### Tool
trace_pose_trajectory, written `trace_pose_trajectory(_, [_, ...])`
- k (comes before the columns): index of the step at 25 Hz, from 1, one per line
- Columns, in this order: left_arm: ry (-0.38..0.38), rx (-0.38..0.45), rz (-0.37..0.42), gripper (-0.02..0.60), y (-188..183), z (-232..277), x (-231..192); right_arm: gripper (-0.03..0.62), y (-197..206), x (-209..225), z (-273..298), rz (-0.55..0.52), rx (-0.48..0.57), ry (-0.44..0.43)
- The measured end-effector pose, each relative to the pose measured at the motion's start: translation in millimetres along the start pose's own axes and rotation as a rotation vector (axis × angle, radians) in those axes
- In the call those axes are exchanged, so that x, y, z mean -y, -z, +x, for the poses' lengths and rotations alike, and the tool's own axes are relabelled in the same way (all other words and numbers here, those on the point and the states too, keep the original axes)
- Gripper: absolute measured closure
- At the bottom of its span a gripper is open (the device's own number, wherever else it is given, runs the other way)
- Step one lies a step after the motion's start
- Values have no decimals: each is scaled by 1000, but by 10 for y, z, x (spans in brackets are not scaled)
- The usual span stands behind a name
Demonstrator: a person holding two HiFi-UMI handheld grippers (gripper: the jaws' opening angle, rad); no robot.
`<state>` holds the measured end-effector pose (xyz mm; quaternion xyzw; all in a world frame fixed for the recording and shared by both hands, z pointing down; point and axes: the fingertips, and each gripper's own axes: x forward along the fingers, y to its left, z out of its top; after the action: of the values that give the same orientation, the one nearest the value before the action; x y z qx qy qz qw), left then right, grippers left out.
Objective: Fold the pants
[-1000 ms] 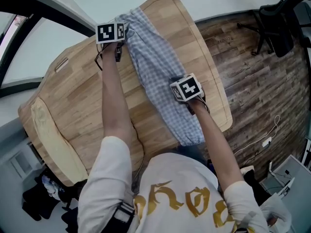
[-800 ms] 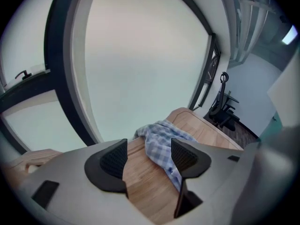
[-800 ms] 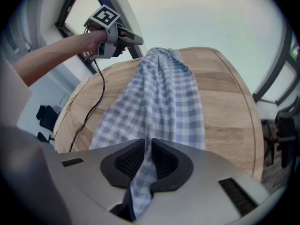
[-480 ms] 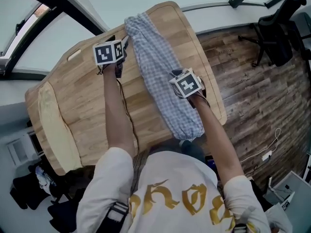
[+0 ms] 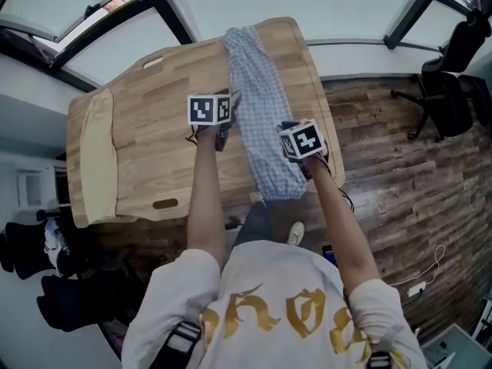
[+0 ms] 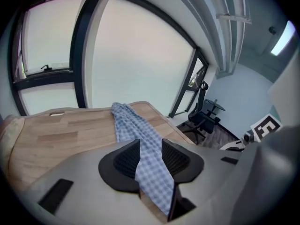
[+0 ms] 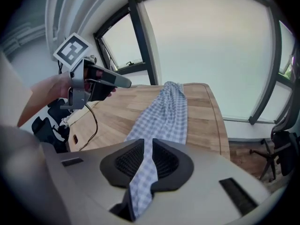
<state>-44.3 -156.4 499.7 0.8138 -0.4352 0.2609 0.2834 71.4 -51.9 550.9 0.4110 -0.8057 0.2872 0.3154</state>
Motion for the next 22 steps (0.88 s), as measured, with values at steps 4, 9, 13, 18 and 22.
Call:
trace_pose_trajectory(4, [-76,55,17,515,431,-495,465,519,430,-152,-527,12,63,-29])
trace_pose_trajectory(9, [-59,87,-59,523,980,-908,905,511,896,-316,-942,81,119,-89])
trace_pose_trajectory(13, [-5,51,-124,522,1439,-1070,1103,498,1297,-463,-1084,138,137,-165])
trace_pose_trajectory(18, [32,18,-208,496,1927,-1042,1080,465,1676,-492,-1080,217,136,-206])
trace_pose_trajectory(22, [99,-12,-281,459,2283,-945,1193,464,1900,-605,-1025,281,159,-227])
